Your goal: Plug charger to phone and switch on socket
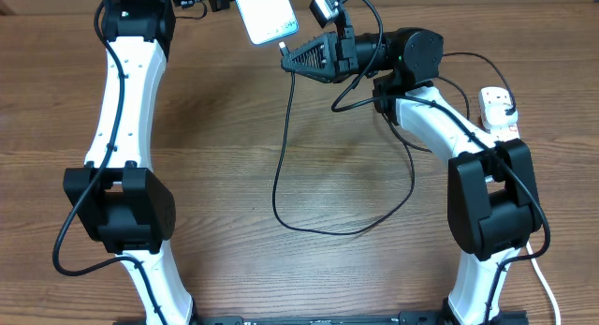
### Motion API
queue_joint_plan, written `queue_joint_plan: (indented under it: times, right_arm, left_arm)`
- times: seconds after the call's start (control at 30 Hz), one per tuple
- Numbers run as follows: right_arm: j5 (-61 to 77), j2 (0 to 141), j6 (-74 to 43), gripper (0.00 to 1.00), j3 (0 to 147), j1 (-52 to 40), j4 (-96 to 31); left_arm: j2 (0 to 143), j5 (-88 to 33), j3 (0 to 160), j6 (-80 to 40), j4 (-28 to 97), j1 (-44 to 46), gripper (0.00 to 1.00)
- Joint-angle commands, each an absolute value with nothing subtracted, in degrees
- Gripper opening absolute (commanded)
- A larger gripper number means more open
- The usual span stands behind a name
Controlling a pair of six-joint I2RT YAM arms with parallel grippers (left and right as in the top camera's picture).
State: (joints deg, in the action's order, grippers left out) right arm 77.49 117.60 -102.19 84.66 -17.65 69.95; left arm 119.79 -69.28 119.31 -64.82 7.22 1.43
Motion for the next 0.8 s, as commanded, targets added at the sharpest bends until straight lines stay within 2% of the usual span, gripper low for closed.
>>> queue_joint_plan:
  times: [0.0,0.77]
  right_arm:
    - [75.2,116.4,-103.4,0.04,85.3,-17.7,70.0]
    - [74.4,116.4,-103.3,0.04,85.3,-17.7,70.0]
  left_arm:
    - [118.7,-70.5,120.3,-66.1,6.6,2.0,0.04]
    - [118.7,-69.9,120.3,-68.9,6.6,2.7,0.04]
